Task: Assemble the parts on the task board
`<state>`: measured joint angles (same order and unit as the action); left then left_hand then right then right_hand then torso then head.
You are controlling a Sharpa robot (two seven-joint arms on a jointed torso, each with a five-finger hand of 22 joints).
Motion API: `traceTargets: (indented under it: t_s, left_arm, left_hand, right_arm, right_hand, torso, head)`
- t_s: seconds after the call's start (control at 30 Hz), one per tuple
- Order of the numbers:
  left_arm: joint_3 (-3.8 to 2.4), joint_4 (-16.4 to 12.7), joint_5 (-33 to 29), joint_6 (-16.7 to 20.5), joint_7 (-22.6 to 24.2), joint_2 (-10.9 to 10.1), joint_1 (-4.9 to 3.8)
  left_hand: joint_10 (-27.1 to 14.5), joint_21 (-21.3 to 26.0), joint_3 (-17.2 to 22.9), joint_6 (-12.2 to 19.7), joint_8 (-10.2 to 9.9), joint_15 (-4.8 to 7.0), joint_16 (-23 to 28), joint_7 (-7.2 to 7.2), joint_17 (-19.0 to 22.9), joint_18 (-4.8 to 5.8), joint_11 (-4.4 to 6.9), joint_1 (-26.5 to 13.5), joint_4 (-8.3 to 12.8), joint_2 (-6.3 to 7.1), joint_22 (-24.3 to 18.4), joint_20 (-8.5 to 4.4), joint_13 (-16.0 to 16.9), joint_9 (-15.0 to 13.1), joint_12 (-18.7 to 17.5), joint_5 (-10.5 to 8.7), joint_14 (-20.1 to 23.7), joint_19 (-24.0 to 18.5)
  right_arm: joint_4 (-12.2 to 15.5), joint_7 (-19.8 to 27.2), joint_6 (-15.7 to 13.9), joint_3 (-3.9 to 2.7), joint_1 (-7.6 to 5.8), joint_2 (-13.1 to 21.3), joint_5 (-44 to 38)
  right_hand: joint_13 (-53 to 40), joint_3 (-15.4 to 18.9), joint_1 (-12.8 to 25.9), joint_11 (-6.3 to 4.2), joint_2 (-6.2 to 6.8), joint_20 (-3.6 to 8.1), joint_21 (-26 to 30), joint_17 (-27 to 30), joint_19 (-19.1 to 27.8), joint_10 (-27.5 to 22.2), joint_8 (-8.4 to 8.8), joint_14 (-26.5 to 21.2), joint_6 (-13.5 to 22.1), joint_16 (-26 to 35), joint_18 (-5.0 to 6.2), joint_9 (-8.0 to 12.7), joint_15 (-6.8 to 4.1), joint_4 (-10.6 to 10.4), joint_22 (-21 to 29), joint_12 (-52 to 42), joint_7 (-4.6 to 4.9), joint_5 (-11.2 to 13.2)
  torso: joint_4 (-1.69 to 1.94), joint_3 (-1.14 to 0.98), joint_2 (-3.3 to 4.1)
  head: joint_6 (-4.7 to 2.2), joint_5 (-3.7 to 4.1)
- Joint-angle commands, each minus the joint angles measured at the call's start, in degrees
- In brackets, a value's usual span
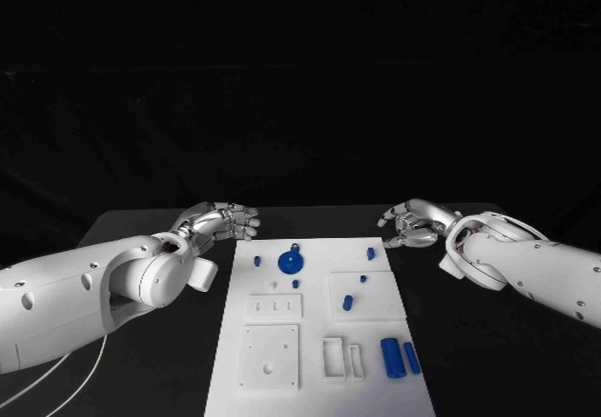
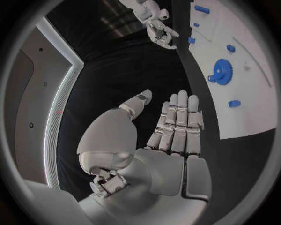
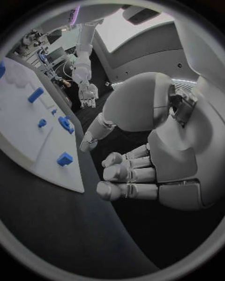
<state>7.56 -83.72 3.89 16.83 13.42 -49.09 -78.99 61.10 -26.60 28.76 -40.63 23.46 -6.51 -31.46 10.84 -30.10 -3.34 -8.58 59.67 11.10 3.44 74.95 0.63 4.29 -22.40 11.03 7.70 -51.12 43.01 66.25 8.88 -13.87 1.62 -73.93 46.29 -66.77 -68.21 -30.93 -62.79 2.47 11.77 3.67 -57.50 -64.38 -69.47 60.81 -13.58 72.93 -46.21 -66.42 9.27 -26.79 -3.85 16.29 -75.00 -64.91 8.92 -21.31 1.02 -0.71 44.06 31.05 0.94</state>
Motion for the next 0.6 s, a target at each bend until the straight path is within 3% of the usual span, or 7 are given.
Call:
traceTargets:
  t_s: [0.03,0.3,0.6]
  left_arm:
    - [-0.02,-0.05,0.17,-1.17,0.80,0.02,-0.04]
    - [-0.02,-0.07,0.17,-1.51,0.80,-0.09,-0.03]
    - [0.00,0.22,0.18,-1.62,0.76,-0.11,0.01]
  left_hand:
    - [0.24,-0.20,0.18,-0.34,-0.33,0.13,0.23,0.74,-0.05,-0.83,0.04,-0.41,-0.23,-0.05,0.96,0.01,0.05,-0.06,0.18,0.02,-0.29,-0.51]
    - [0.21,-0.20,0.18,-0.31,-0.36,0.13,0.25,0.74,-0.05,-0.83,0.04,-0.38,-0.17,0.00,0.96,0.01,0.04,-0.07,0.17,0.01,-0.28,-0.53]
    - [0.19,-0.20,0.18,-0.29,-0.40,0.12,0.26,0.76,-0.05,-0.83,0.03,-0.37,-0.14,0.00,0.96,0.01,0.02,-0.08,0.16,0.00,-0.26,-0.54]
  right_arm:
    - [-0.97,1.37,2.89,0.00,1.63,-0.34,-0.48]
    - [-4.62,1.83,2.07,-0.01,3.68,-2.99,-0.07]
    - [-5.58,2.00,1.26,-0.02,4.11,-4.34,2.04]
  right_hand:
    - [0.10,0.18,-0.60,0.08,0.10,-0.33,0.48,-0.08,0.43,-0.50,0.01,-0.64,0.57,0.38,5.73,0.11,0.10,0.23,-0.57,0.41,0.15,-0.50]
    - [0.16,0.43,-0.65,0.14,0.02,-0.52,0.67,-0.12,0.62,-0.75,0.13,-0.85,0.83,0.53,5.73,0.20,0.15,0.10,-0.56,0.48,0.20,-0.49]
    - [0.19,0.96,0.00,0.16,-0.64,-0.66,0.65,-0.29,0.37,-0.64,0.10,-0.71,0.88,0.43,5.73,0.26,0.17,-0.13,-0.60,0.27,0.23,-0.03]
  torso:
    - [-0.05,0.03,0.09]
    - [0.08,-0.11,0.13]
    - [0.32,-0.04,0.11]
  head:
    - [0.13,0.09]
    - [0.39,-0.06]
    - [0.68,-0.38]
